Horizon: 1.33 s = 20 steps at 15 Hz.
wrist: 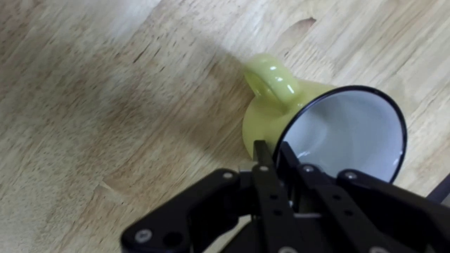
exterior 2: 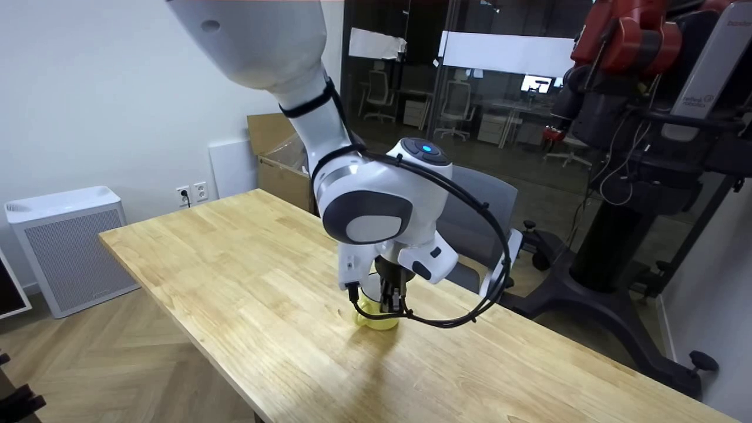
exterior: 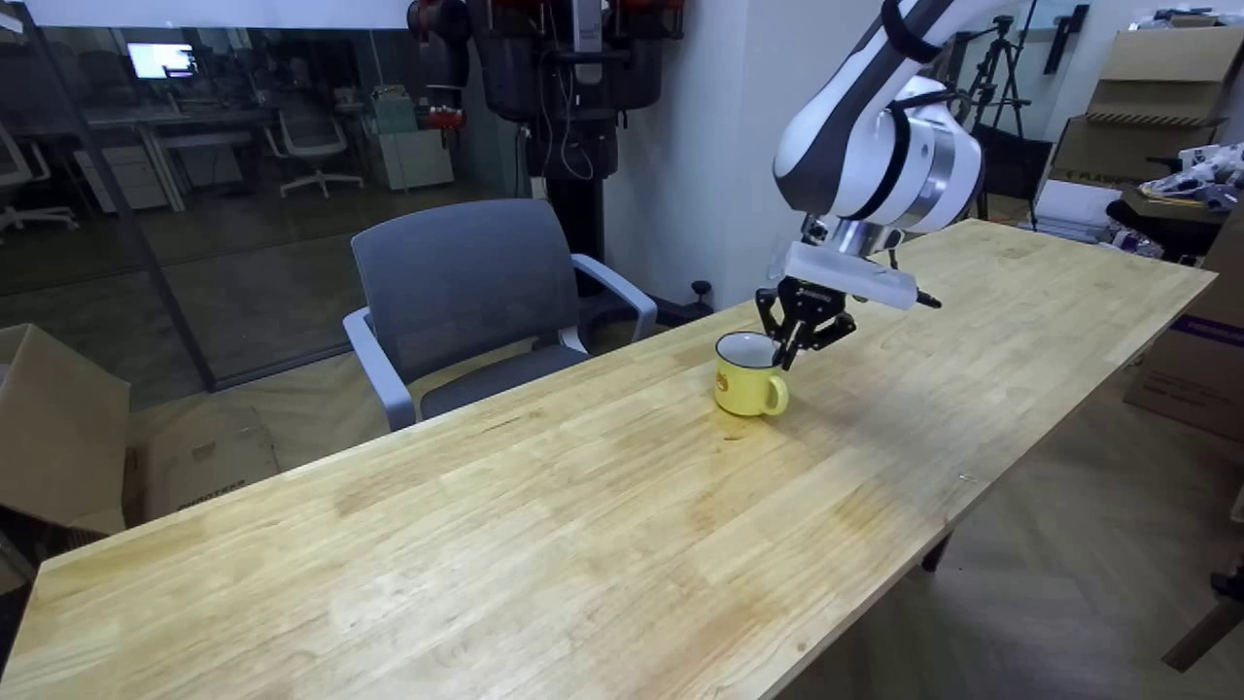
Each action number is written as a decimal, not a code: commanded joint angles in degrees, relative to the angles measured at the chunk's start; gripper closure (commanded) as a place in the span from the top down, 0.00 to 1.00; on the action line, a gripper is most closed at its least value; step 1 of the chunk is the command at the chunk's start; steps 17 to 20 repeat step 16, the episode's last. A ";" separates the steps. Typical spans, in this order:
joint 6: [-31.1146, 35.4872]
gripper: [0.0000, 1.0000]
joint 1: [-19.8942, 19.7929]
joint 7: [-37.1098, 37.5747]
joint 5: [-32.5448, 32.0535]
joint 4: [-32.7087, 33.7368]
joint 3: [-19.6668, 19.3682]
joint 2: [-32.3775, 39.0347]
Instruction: Move the mug forward
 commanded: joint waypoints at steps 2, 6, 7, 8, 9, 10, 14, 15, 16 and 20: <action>5.64 0.49 3.99 12.89 1.59 -1.49 -2.83 -1.44; 2.75 0.76 10.98 24.18 -2.87 -5.01 -10.24 -4.73; -0.21 0.83 11.96 25.37 -4.54 -5.73 -11.29 -6.00; -3.10 0.89 12.52 26.27 -6.18 -6.14 -11.84 -6.96; -7.26 0.97 12.94 26.94 -8.32 -6.33 -12.28 -8.15; -11.27 0.99 13.22 27.59 -10.45 -6.33 -12.55 -9.22; -28.40 1.00 12.98 29.20 -18.05 -5.06 -12.09 -13.59; -30.40 1.00 12.70 29.05 -19.14 -5.05 -11.59 -14.57; -26.38 1.00 11.06 26.98 -17.39 -4.50 -10.25 -12.07; -26.38 1.00 11.06 26.98 -17.39 -4.50 -10.25 -12.07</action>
